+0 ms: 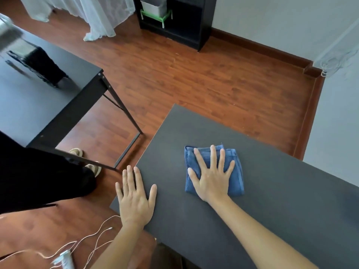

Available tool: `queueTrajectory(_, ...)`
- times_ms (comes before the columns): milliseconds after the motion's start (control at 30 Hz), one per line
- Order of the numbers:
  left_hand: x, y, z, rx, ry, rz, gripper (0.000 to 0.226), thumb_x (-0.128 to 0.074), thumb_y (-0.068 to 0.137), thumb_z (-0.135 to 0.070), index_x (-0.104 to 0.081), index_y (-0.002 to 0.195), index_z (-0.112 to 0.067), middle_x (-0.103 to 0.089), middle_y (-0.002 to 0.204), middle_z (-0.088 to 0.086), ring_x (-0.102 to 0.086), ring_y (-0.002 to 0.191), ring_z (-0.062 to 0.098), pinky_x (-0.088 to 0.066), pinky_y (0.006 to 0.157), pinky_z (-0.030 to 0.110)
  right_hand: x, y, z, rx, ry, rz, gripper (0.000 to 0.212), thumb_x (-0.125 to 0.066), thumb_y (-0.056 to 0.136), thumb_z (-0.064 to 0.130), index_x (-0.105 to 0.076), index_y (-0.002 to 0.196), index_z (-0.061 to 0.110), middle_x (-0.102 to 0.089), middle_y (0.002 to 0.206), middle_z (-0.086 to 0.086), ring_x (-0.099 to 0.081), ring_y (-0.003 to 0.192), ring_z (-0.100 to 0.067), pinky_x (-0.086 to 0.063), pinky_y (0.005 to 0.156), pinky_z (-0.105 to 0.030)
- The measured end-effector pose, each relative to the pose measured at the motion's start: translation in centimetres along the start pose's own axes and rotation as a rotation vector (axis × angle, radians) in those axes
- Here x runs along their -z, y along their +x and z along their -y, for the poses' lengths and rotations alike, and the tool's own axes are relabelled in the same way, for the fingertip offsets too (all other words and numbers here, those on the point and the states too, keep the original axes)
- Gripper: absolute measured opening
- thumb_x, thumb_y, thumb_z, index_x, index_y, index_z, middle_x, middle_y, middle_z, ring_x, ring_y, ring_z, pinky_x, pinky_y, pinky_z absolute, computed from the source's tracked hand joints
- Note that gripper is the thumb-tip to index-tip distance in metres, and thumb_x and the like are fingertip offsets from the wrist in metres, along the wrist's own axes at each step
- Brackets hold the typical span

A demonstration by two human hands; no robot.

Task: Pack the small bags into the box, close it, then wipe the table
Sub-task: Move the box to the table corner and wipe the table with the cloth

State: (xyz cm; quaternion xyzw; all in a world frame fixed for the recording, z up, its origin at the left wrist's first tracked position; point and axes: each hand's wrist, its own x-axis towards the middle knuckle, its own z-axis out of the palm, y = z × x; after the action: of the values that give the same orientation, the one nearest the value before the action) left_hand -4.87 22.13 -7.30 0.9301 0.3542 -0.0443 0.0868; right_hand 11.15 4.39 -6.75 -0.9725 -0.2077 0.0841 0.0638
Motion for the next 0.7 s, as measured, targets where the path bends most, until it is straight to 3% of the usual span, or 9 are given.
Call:
queueTrajectory(167,-0.3,0.0,0.0,0.001,0.011,-0.012,0.076,-0.018,0.094,-0.061,-0.011,0.154,-0.014,-0.011,0.163,0.007,-0.004,0.151,0.022,-0.009,0.121,0.048,1.4,13.3,7.0,-0.13,0.081,0.047,0.069,-0.023,0.091,0.067,-0.011,0.153,0.04,-0.005,0.164,-0.015,0.002,0.149,-0.044,0.0,0.113,-0.072)
queueTrajectory(300,-0.7,0.3,0.3,0.001,0.037,-0.019,0.076,-0.016,0.094,-0.062,-0.009,0.154,-0.016,-0.01,0.163,0.005,0.0,0.151,0.02,-0.002,0.121,0.044,0.8,18.0,12.5,-0.082,0.075,0.048,0.066,-0.032,0.092,0.061,-0.024,0.152,0.034,-0.008,0.163,-0.017,-0.001,0.148,-0.045,0.0,0.113,-0.071)
queueTrajectory(400,-0.6,0.2,0.3,0.006,0.028,0.0,0.076,-0.017,0.094,-0.061,-0.009,0.154,-0.015,-0.008,0.163,0.005,0.0,0.151,0.019,-0.002,0.121,0.045,-0.1,15.9,13.3,0.124,0.065,0.039,0.057,-0.031,0.096,0.055,-0.033,0.148,0.033,-0.005,0.165,-0.013,0.002,0.15,-0.04,0.001,0.116,-0.067)
queueTrajectory(467,-0.4,0.0,0.4,0.014,0.018,0.011,0.077,-0.017,0.093,-0.061,-0.011,0.154,-0.014,-0.008,0.163,0.006,0.0,0.151,0.02,-0.006,0.121,0.047,-0.5,11.1,12.0,0.3,0.085,0.02,0.056,-0.029,0.098,0.055,-0.027,0.151,0.036,-0.01,0.165,-0.01,-0.004,0.151,-0.037,-0.005,0.117,-0.065)
queueTrajectory(533,-0.3,-0.1,0.4,0.02,0.002,0.01,0.077,-0.015,0.093,-0.062,-0.011,0.154,-0.014,-0.009,0.163,0.006,0.0,0.151,0.02,-0.008,0.121,0.049,-1.1,5.0,9.0,0.363,0.061,0.019,0.058,-0.026,0.098,0.058,-0.02,0.153,0.039,-0.015,0.164,-0.007,-0.011,0.151,-0.035,-0.014,0.116,-0.065)
queueTrajectory(600,-0.2,0.1,0.1,0.023,-0.011,0.02,0.077,-0.014,0.093,-0.062,-0.009,0.154,-0.015,-0.009,0.163,0.006,-0.001,0.151,0.021,-0.01,0.121,0.049,-1.3,0.7,4.6,0.269,0.026,0.024,0.061,-0.02,0.097,0.063,-0.016,0.154,0.041,-0.016,0.164,-0.005,-0.011,0.151,-0.034,-0.017,0.115,-0.066)
queueTrajectory(700,-0.2,0.3,-0.2,0.018,-0.02,0.029,0.077,-0.016,0.093,-0.061,-0.011,0.153,-0.013,-0.01,0.163,0.008,-0.003,0.151,0.022,-0.011,0.12,0.05,0.3,1.9,-0.1,-0.069,-0.011,0.038,0.072,-0.017,0.091,0.073,-0.015,0.154,0.039,-0.013,0.164,-0.006,-0.007,0.15,-0.038,-0.012,0.114,-0.069)
